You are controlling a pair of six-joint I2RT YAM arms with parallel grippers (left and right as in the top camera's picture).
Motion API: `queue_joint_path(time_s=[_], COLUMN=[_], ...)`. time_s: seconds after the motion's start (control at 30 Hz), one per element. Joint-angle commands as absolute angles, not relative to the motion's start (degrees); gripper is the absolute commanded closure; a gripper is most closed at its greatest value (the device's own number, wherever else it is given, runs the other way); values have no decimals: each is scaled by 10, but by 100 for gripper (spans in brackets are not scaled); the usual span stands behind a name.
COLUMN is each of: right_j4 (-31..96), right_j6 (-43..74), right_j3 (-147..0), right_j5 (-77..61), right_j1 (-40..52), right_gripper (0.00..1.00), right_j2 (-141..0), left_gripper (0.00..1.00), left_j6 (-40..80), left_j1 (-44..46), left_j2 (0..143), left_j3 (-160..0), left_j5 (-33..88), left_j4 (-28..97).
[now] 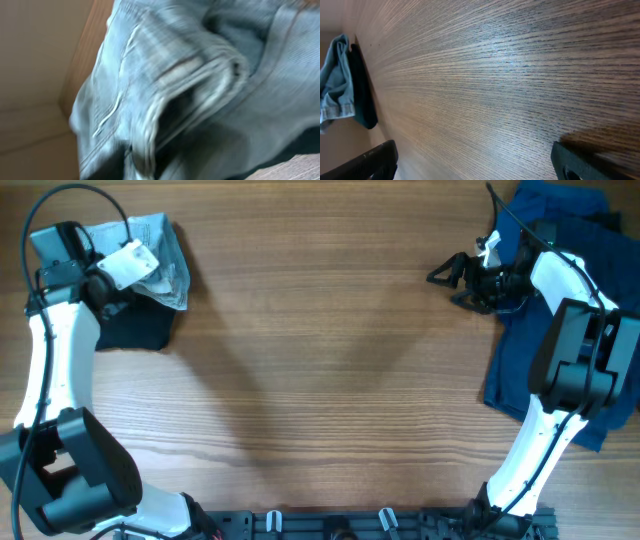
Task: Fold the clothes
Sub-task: 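Place the jeans bundle onto the black garment at upper left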
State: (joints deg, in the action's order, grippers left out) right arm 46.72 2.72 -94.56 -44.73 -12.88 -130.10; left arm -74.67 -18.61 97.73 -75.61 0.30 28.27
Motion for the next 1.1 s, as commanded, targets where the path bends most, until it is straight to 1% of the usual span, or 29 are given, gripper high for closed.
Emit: queue_joint_path(time_s=[0.0, 0.1, 0.17, 0.2, 0.33, 0.4, 0.5, 0.57, 0.7, 0.77, 0.87, 0.97, 1.0, 1.07], right_j4=[474, 475, 475, 474, 474, 474, 474, 474, 475, 474, 472, 473, 473, 474], right_j6=[30, 30, 30, 30, 30, 30, 30, 31, 30, 30, 30, 30, 30, 30], right_j3=[-941, -941, -941, -941, -941, -941, -941, -941, -941, -941, -941, -941, -941, -941], right_j5=[-420, -420, -420, -420, -420, -420, -420, -420, -420, -420, -420, -420, -420, -420], right_j1=[-123, -123, -123, -123, -123, -123, -123, -123, -123, -123, -123, -123, -123, -123], right_gripper=[0, 0, 1, 0, 0, 1, 0, 0, 0, 0, 1, 0, 0, 0], right_j2=[-1321, -1321, -1321, -1321, -1321, -1321, -1321, -1321, -1321, -1321, -1321, -1321, -1321, -1321], left_gripper=[0, 0, 0, 0, 0, 0, 0, 0, 0, 0, 0, 0, 1, 0], left_j6=[-690, -448, -377, -304, -126, -83, -81, -78, 119, 142, 142, 147, 180, 310], left_j1=[-206, -222, -232, -238, -243, -240, -234, -226, -223, -224, -223, -223, -223, -223], left_j2=[957, 957, 957, 957, 957, 957, 957, 957, 957, 957, 957, 957, 957, 957], left_j3=[-761, -761, -761, -761, -761, -761, -761, -761, -761, -761, -761, -761, -761, -759], left_j5=[-18, -66, -74, -74, -73, -67, -32, 20, 128, 193, 247, 225, 200, 121], left_j4=[255, 180, 173, 173, 199, 230, 287, 344, 482, 528, 530, 495, 489, 501])
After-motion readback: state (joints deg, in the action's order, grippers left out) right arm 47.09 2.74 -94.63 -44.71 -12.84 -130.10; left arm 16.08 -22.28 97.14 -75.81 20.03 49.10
